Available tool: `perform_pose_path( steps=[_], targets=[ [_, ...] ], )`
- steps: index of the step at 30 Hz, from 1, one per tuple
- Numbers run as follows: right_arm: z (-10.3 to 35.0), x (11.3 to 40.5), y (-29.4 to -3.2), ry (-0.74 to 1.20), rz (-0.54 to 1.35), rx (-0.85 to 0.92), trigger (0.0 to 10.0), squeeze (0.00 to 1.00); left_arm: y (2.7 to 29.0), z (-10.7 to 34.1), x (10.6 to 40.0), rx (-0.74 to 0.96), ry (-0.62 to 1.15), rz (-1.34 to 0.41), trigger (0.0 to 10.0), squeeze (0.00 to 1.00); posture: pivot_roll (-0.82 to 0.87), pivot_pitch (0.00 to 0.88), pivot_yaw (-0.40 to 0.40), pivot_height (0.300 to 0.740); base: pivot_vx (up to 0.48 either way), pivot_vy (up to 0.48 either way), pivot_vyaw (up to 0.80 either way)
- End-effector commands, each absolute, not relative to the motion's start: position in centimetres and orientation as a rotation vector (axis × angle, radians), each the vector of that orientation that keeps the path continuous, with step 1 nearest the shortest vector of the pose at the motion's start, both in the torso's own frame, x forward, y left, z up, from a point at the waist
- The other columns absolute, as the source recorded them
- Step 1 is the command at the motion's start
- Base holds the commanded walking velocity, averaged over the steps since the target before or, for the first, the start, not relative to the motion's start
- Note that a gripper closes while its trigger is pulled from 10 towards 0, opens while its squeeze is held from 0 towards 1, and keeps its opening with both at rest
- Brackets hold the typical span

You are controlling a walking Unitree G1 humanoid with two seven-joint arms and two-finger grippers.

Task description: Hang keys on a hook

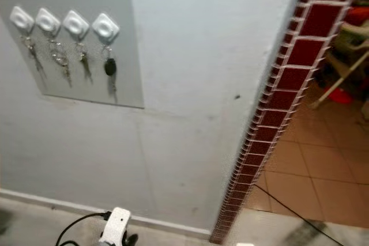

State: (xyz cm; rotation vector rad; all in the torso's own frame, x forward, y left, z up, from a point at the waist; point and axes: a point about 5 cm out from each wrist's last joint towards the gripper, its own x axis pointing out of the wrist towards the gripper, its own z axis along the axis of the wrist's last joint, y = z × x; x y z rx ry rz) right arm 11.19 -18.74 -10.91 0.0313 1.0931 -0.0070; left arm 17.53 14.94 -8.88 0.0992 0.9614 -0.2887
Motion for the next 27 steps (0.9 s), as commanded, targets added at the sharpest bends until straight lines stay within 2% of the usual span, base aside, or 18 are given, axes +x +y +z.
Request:
perform_pose_path(
  steps=[1, 27],
  targets=[
    [-11.10, 10.78, -18.31, 1.117, 0.007, 0.042, 10.0, 0.00, 14.98, -8.69, 17.96, 0.103, 0.952, -0.285, 10.0, 0.00, 0.07, 0.000, 0.014, 0.740, 0.000, -0.240, 0.00],
    [-10.96, 11.13, -18.48, 1.094, -0.016, 0.079, 10.0, 0.00, 15.12, -8.67, 18.08, 0.054, 0.960, -0.242, 10.0, 0.00, 0.07, 0.000, 0.013, 0.740, 0.000, -0.018, 0.00]
  ],
)
